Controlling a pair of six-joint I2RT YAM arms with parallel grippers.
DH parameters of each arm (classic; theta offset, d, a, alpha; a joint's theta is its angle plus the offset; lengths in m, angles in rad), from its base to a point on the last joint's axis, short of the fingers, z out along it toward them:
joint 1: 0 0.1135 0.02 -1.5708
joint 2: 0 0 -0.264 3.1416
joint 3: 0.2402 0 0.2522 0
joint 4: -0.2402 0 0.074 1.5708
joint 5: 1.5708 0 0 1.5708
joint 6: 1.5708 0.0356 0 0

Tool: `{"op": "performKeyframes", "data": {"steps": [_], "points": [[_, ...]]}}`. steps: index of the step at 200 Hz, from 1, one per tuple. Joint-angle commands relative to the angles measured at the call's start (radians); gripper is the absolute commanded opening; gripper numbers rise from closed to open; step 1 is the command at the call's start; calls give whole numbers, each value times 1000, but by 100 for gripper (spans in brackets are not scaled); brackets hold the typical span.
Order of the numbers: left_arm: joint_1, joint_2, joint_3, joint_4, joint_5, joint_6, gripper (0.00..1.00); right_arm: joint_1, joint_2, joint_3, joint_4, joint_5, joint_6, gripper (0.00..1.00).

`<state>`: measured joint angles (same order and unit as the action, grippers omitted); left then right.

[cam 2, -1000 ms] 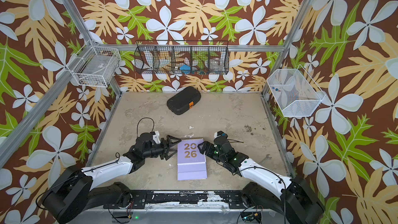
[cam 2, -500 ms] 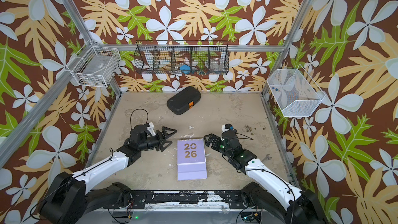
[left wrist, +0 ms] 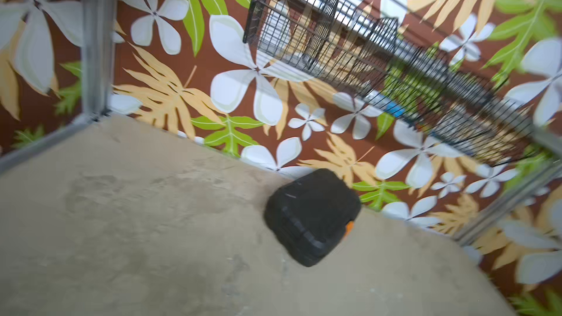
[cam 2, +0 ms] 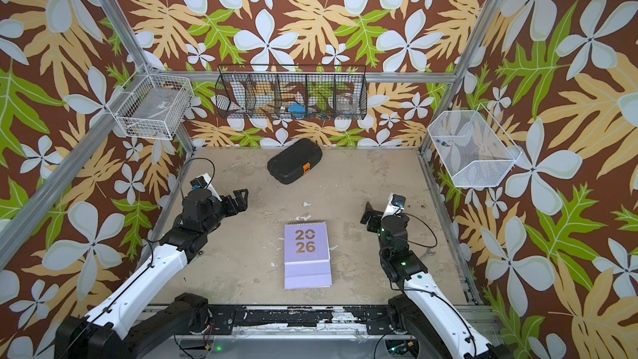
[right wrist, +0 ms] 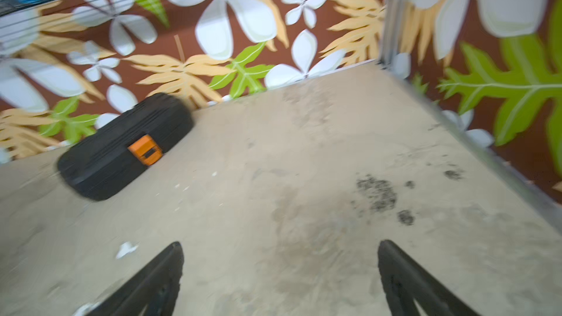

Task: Stack the calendars
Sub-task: Reset both arms

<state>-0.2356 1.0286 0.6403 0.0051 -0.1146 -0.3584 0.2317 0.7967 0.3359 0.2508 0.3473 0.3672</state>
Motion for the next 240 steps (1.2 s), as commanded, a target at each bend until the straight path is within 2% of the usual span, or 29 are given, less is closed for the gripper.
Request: {"op": "performKeyframes", "data": {"steps": [1, 25, 48, 81, 93, 124, 141, 166, 179, 193, 205, 218, 233, 240], "points": [[4, 36, -47, 116, -205, 179, 100, -100, 33, -48, 182, 18, -79, 100], [5, 59, -179, 369, -308, 204, 100, -183, 90, -115, 336, -16, -100, 100], [8, 88, -340, 675, -371, 261, 100, -190, 159, -154, 462, 4, -150, 100], [21, 202, -536, 1173, -393, 308, 100, -190, 286, -195, 648, -2, -188, 100], [24, 223, -522, 1179, -361, 343, 100, -190, 337, -195, 704, -10, -198, 100], [43, 387, -523, 1373, -357, 368, 100, -191, 458, -175, 810, -11, -223, 100], [61, 353, -510, 1279, -312, 339, 100, -193, 497, -169, 865, -16, -244, 100], [78, 454, -557, 1486, -253, 366, 100, -195, 549, -204, 963, -43, -250, 100], [80, 410, -532, 1358, -230, 349, 100, -195, 564, -233, 1029, -55, -256, 100], [88, 444, -534, 1425, -220, 358, 100, -195, 575, -230, 1031, -78, -264, 100], [88, 420, -529, 1368, -242, 336, 100, -195, 604, -220, 1043, -91, -269, 100], [89, 435, -524, 1387, -322, 310, 100, -195, 656, -204, 1059, -81, -265, 100], [87, 433, -519, 1375, -318, 311, 100, -193, 660, -161, 976, -96, -273, 100], [87, 434, -519, 1375, -319, 312, 100, -193, 667, -167, 1003, -97, -277, 100]]}}
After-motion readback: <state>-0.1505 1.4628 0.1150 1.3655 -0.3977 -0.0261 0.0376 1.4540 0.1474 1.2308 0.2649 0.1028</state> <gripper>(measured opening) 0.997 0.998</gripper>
